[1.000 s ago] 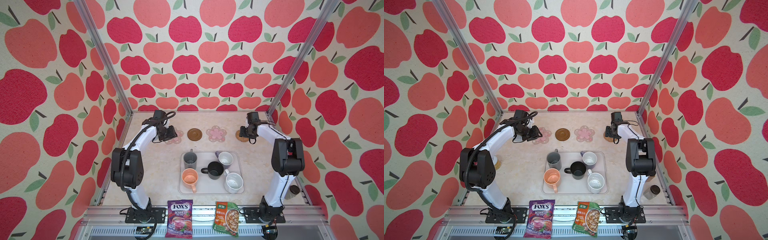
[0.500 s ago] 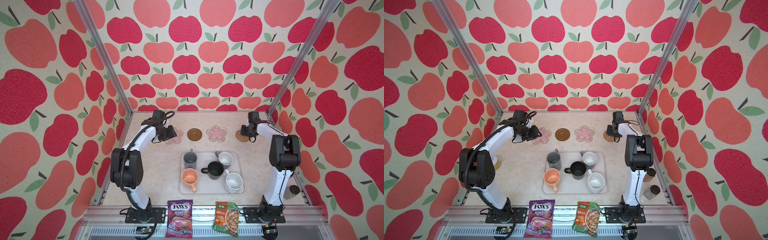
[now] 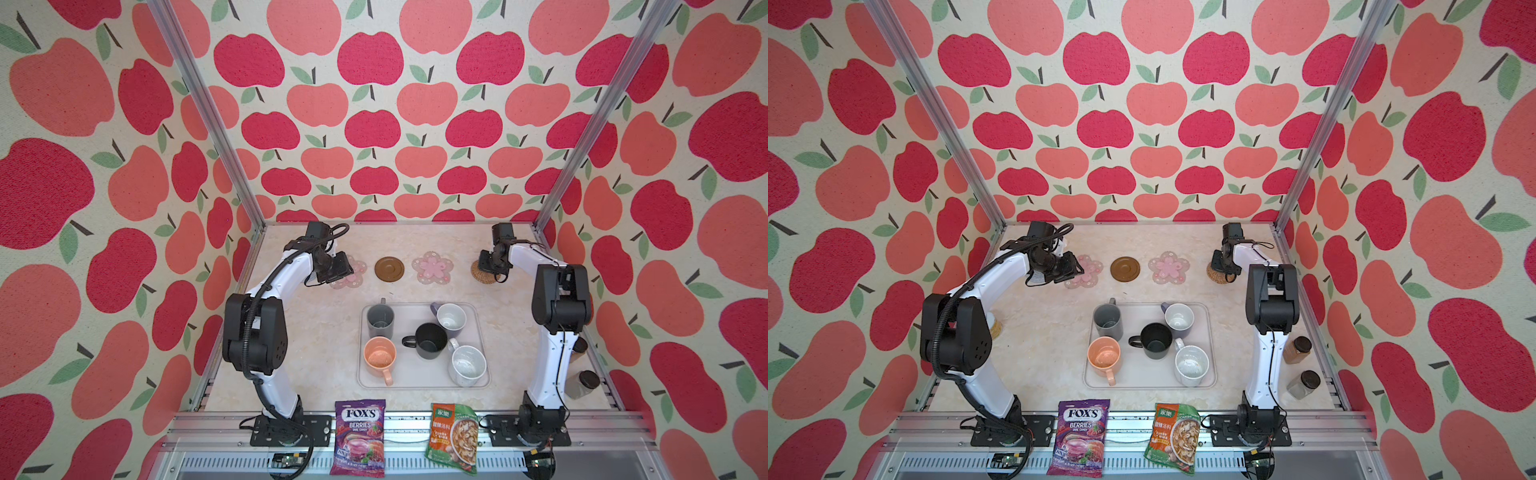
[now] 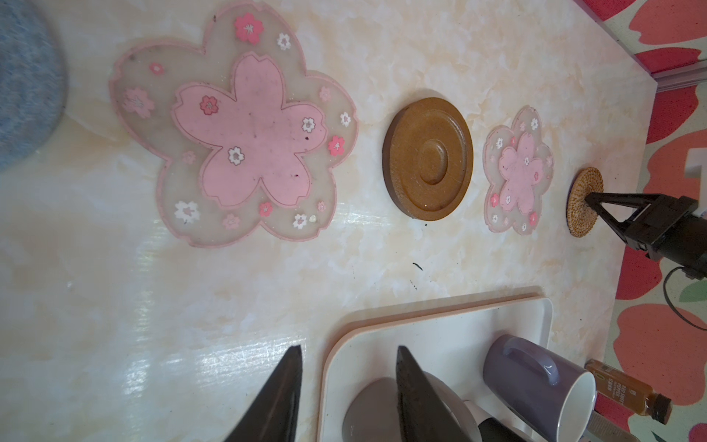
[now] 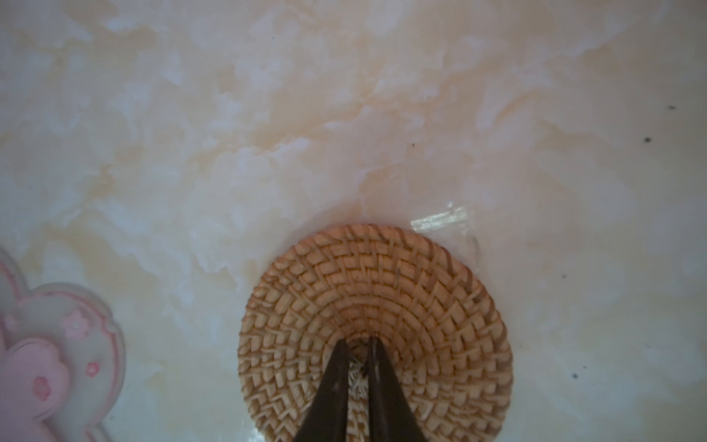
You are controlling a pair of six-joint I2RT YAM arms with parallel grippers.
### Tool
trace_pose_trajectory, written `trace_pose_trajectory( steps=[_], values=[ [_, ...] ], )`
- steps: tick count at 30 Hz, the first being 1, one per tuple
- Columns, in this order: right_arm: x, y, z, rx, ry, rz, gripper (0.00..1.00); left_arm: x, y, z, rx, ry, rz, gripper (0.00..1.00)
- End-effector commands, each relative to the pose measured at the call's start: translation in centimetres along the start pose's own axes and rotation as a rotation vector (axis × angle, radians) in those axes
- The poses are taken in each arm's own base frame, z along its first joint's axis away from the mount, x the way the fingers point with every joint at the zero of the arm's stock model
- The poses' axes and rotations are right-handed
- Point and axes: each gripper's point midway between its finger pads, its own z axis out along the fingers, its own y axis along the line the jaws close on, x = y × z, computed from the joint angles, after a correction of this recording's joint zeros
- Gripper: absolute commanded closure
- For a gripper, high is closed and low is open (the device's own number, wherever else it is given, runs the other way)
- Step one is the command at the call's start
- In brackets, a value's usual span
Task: Place cups on coasters
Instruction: Move the coaster to the top-right of the table.
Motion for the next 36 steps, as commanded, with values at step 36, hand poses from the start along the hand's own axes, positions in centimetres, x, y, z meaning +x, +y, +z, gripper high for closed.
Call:
trace_pose_trajectory(
  steps=[36],
  values=[
    [2.1,4.8,-0.7,-0.109,0.05,0.07,0.68,0.3,2.5,0.3,-0.001,-0.014,-0.066,0.57]
  ],
)
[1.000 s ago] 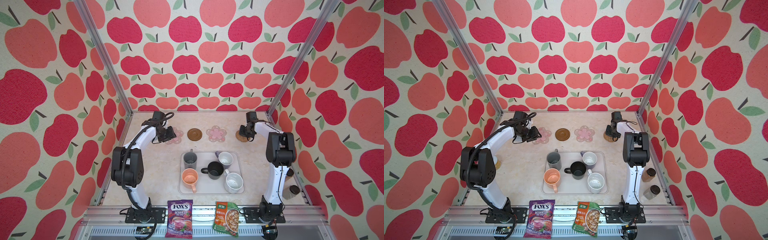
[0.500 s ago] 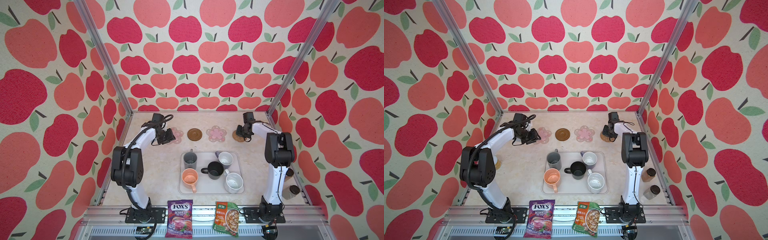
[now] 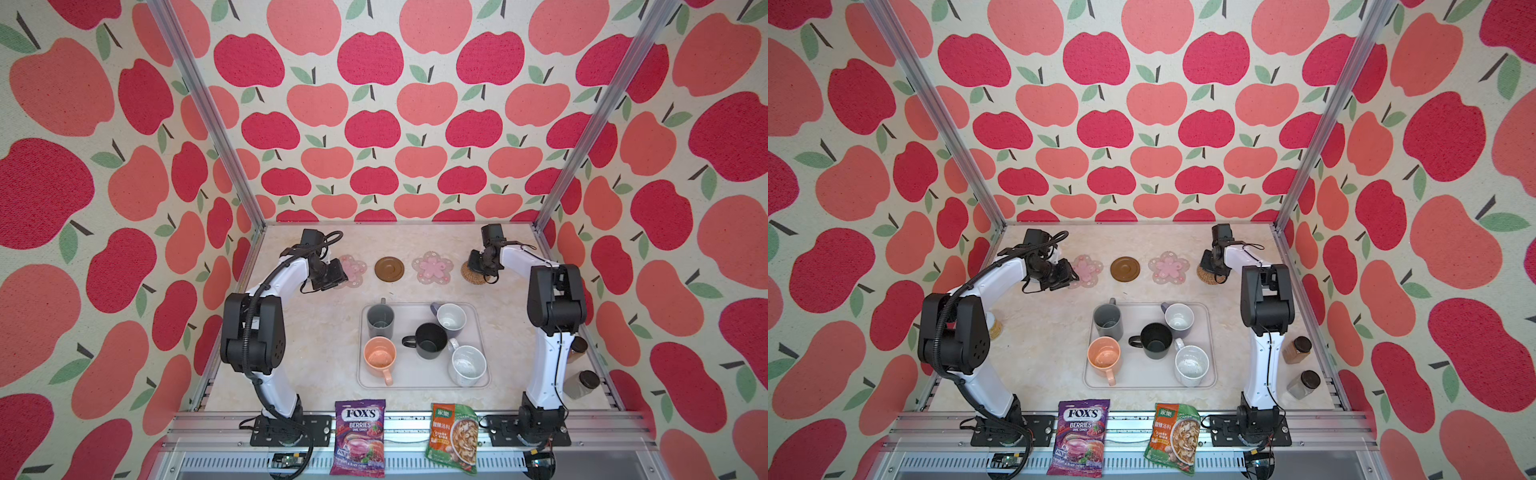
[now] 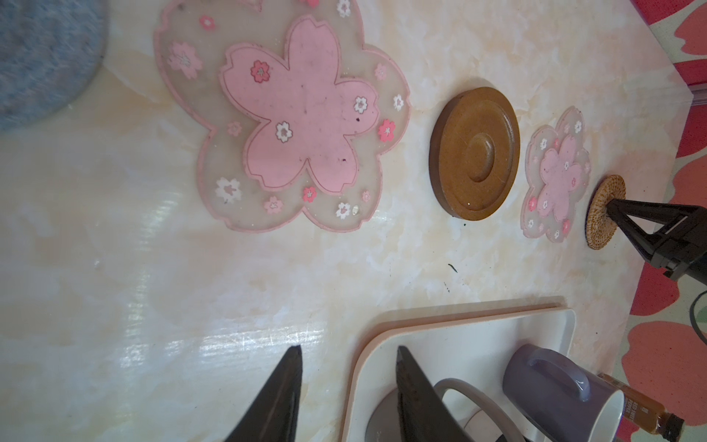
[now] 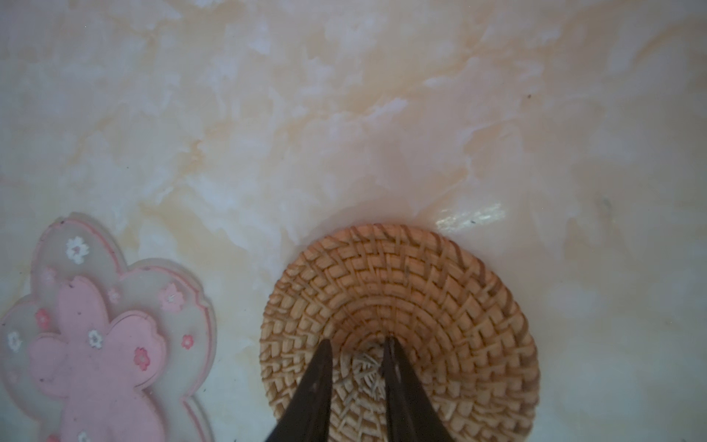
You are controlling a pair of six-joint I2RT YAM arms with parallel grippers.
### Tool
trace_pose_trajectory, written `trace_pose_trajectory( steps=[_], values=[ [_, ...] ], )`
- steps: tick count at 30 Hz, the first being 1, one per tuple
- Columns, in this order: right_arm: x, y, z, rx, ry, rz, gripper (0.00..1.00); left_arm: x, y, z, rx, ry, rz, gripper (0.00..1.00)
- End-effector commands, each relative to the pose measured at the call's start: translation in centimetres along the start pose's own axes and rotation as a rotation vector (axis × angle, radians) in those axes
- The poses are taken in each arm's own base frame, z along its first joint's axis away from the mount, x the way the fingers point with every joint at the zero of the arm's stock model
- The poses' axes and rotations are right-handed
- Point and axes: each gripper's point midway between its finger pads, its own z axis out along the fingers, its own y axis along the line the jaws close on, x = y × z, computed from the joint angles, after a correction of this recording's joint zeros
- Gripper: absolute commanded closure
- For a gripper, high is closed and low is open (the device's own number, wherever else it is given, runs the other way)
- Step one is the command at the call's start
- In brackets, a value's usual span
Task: Place cups on coasters
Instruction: Move the coaster to the top-right of the table.
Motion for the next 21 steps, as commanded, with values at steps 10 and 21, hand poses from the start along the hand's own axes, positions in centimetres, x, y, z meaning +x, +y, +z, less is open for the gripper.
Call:
trace_pose_trajectory(
  steps=[10,21],
  values=[
    [-1.6,1.8,-4.9,-0.057,-0.043,-0.021,0.57,-0.8,-0.3,-1.0,0.004,-0.038,-0.005,0.57],
    [-1.0,1.2,-9.3,-0.049,-0.12,-0.065,0.53,-0.8,0.6,-2.2,-0.06,-0.071,0.019,0.57]
  ],
)
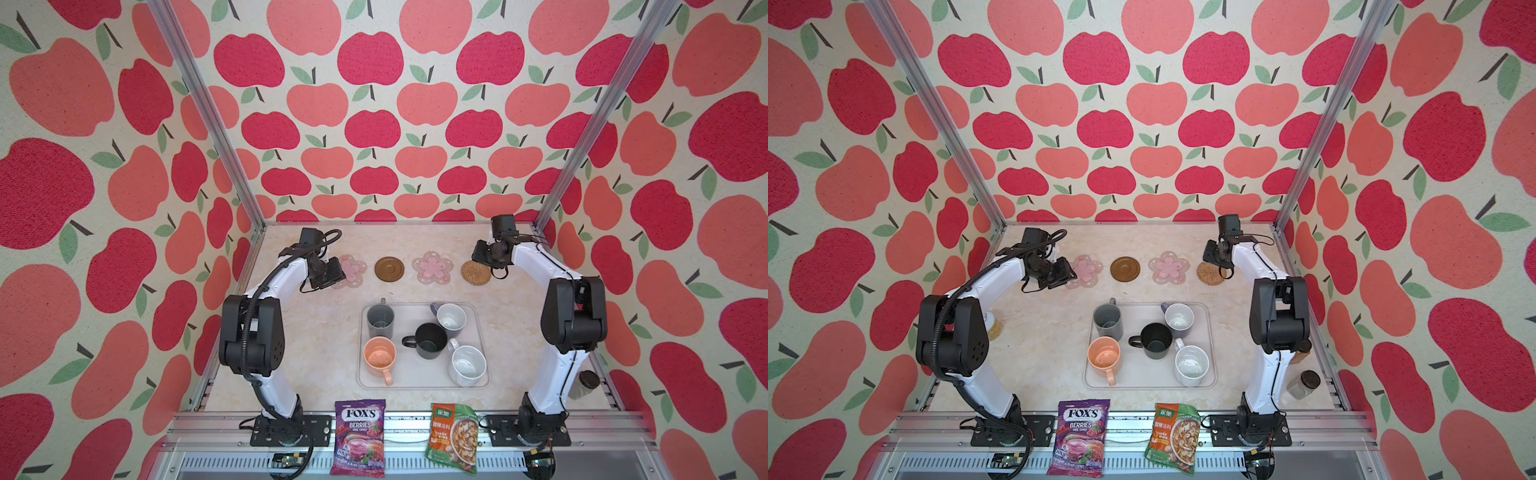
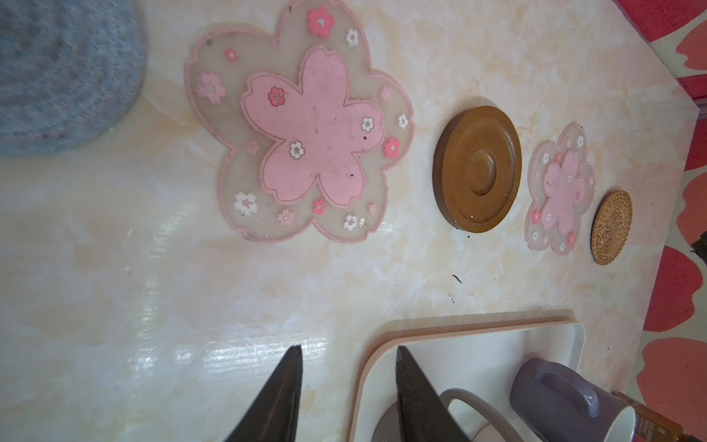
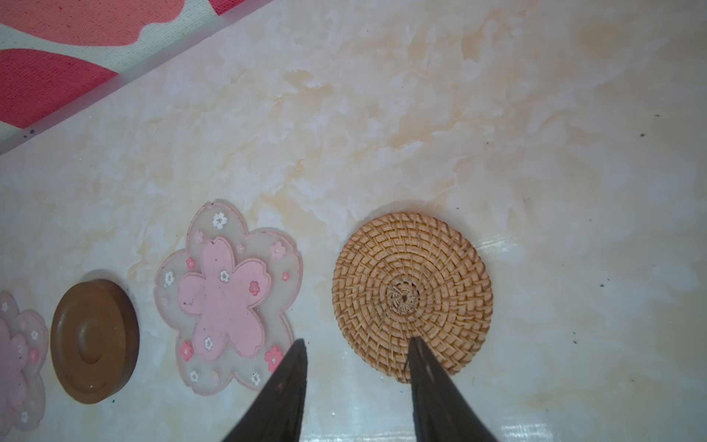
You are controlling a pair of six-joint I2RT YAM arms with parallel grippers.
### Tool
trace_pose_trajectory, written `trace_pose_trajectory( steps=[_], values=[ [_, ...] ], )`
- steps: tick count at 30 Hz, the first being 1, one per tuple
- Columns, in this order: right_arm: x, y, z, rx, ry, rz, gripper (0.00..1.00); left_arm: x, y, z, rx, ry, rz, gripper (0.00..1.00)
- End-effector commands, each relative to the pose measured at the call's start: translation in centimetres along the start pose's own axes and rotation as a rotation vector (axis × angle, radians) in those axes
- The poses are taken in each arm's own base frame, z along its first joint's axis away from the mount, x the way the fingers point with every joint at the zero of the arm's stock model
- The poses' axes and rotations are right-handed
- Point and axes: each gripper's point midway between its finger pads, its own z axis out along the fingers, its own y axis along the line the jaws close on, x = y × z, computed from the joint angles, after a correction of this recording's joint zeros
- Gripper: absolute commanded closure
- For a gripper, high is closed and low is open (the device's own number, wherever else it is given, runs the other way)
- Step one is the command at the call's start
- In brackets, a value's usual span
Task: Place cups on coasters
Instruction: Move the coaster to the top-right of the table, then rotate the cup on the tray.
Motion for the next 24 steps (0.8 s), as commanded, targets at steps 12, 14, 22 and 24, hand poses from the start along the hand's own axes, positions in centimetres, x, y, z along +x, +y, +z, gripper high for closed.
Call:
trace_pose_trajectory(
  steps=[12,14,22,24],
  values=[
    [1.7,-0.6,-6.0,0.039,-0.048,-0.125,0.48,0.9,0.7,-3.1,-0.06,-0.041,0.034,0.57],
    [2.3,-0.7,-6.6,0.042,-0.042,-0.137,0.48,1.3,0.9,-3.5,-0.073,-0.044,0.045,0.57],
    [5.0,0.1,-9.4,0.027,-0.036,-0.235,0.46,4.1,1.5,-4.4,-0.133,-0.03,0.096,0.56],
    [5.7,0.3,-9.9,0.019,-0.038,-0.241,0.45,4.6,1.2,-4.9,-0.149,-0.029,0.125,0.56]
  ],
)
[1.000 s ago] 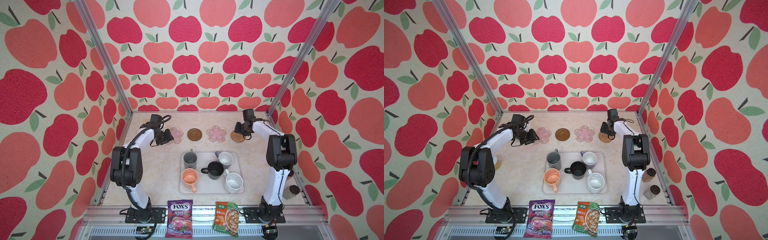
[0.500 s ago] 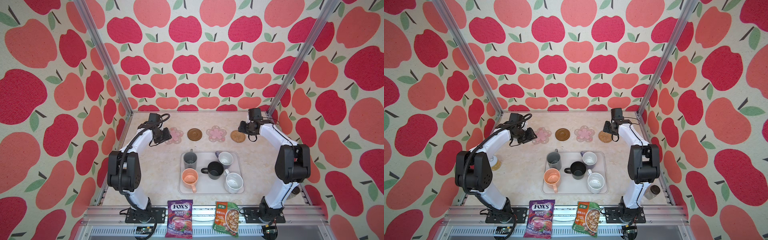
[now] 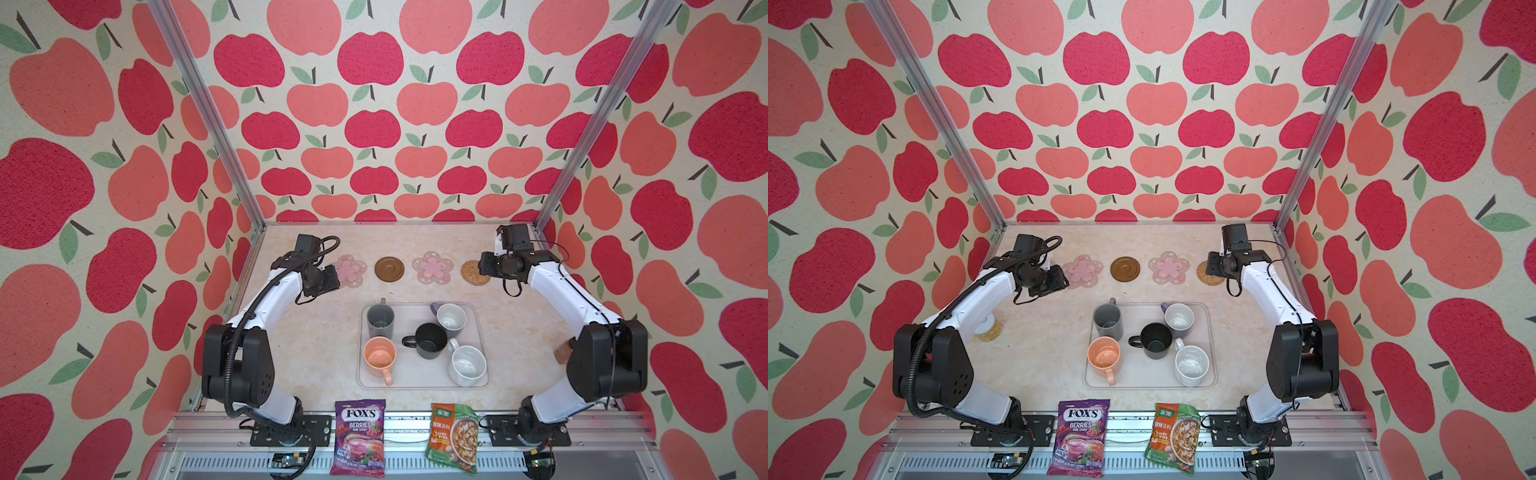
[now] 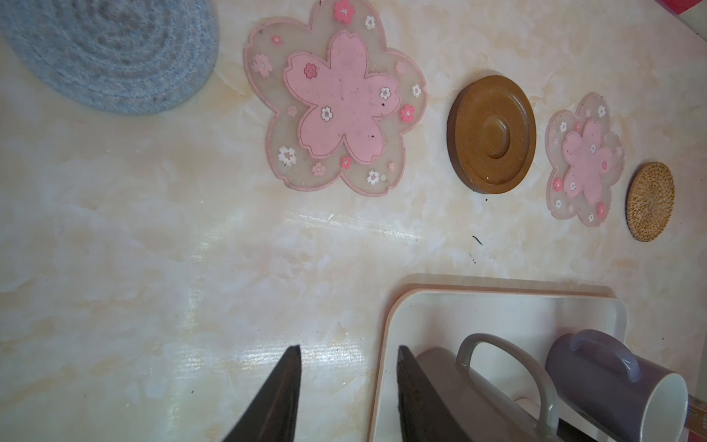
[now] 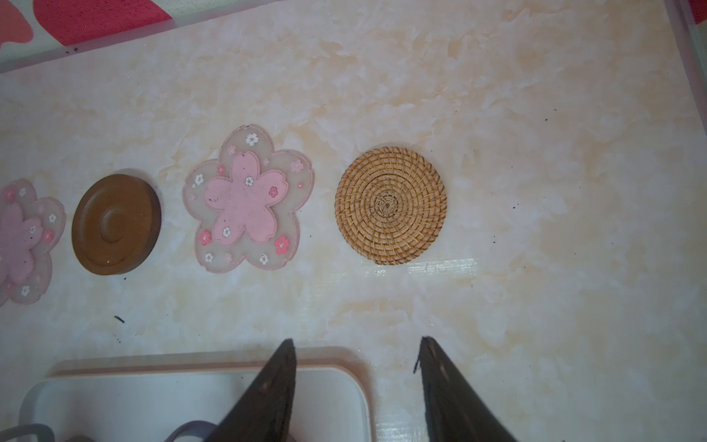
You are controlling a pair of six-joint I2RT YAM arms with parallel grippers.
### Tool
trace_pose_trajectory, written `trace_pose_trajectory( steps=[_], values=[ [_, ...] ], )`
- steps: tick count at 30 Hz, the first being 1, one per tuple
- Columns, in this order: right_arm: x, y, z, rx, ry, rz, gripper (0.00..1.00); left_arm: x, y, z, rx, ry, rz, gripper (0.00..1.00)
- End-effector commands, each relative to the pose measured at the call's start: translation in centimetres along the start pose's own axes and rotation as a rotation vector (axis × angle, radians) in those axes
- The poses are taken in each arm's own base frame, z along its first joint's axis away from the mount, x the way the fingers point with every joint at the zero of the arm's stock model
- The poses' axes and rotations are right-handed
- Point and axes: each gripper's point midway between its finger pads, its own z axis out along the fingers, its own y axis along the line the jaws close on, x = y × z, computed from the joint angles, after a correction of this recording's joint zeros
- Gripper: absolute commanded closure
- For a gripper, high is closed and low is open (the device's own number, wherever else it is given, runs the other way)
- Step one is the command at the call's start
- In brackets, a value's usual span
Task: Place cups on coasters
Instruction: Rotate the cup on the tray.
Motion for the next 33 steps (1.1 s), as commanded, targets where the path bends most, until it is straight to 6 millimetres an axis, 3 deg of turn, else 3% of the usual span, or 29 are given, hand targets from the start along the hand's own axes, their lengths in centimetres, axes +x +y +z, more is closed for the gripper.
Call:
trace_pose_trajectory(
  steps=[1,5,12,16,19,24,29,33],
  values=[
    [1.5,0.3,-1.5,0.0,0.009,-0.041,0.45,1.4,0.4,-1.1,-0.067,0.011,0.065,0.56],
    [3.2,1.5,-2.7,-0.039,-0.015,-0.036,0.44,2.6,-0.3,-1.9,-0.089,0.007,0.114,0.56],
    [8.1,2.4,-4.0,-0.054,0.001,-0.122,0.43,5.3,-1.7,-3.2,-0.046,-0.036,0.132,0.55],
    [8.7,1.6,-5.2,-0.024,-0.027,-0.148,0.42,6.0,-1.7,-4.1,-0.02,-0.083,0.099,0.55],
    [8.0,1.3,-6.0,-0.009,-0.071,-0.169,0.39,5.8,-1.1,-4.5,-0.043,-0.106,0.091,0.54],
    [6.8,1.0,-5.9,0.03,-0.087,-0.209,0.38,3.8,0.6,-3.1,-0.028,-0.077,-0.021,0.54],
    [5.6,1.4,-5.3,0.043,-0.072,-0.228,0.38,-0.8,2.9,-1.8,-0.035,-0.084,-0.14,0.54],
    [4.9,1.8,-5.0,0.037,-0.076,-0.217,0.38,-3.8,3.6,-1.0,-0.063,-0.074,-0.139,0.55]
  ],
)
